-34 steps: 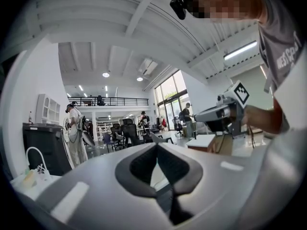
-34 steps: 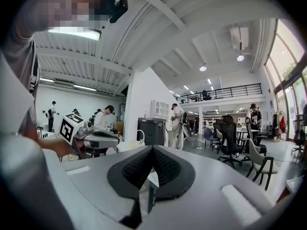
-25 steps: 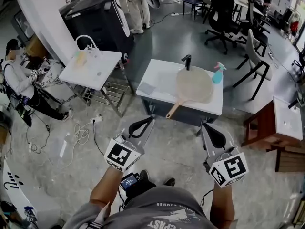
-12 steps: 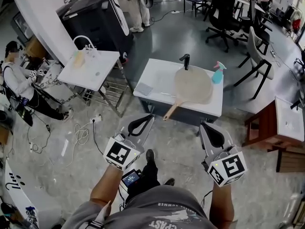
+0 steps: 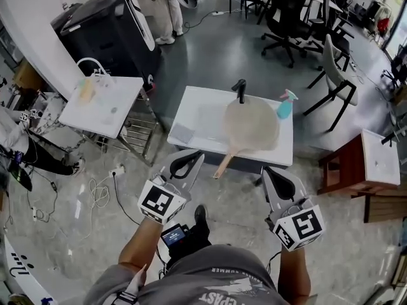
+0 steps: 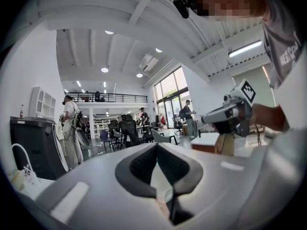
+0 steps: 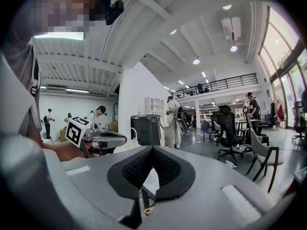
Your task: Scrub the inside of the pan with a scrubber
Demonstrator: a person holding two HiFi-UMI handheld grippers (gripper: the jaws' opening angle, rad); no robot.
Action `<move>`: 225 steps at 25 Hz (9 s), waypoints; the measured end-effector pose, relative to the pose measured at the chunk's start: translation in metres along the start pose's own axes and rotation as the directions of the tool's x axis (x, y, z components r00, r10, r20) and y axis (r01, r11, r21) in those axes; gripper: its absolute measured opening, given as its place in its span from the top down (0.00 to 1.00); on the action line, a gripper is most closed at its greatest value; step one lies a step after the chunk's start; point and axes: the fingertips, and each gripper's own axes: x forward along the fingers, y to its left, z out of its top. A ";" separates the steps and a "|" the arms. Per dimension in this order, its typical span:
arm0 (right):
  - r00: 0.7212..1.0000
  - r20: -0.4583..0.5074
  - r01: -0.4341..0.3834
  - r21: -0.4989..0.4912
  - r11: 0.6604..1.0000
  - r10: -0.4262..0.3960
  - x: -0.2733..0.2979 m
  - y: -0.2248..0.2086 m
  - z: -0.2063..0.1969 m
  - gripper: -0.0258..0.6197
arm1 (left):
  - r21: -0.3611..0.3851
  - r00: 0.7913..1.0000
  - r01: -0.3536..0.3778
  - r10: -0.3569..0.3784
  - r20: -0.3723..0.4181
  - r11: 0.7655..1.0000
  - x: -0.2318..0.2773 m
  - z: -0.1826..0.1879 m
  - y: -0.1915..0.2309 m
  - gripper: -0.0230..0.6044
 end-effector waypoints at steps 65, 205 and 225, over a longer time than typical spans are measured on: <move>0.959 -0.134 -0.240 0.088 0.967 0.250 0.350 -0.078 -0.034 0.96 | -0.078 0.936 -0.191 0.158 -0.316 0.978 0.130 -0.184 0.268 0.96; 0.927 -0.282 0.343 0.366 0.865 -0.247 0.174 -0.390 -0.249 0.96 | -0.109 0.569 0.357 -0.308 -0.762 0.928 0.515 -0.430 -0.017 0.95; 0.953 -0.262 0.245 0.356 0.902 -0.155 0.223 -0.367 -0.237 0.96 | 0.034 0.392 0.485 -0.182 -0.902 0.874 0.428 -0.454 0.015 0.94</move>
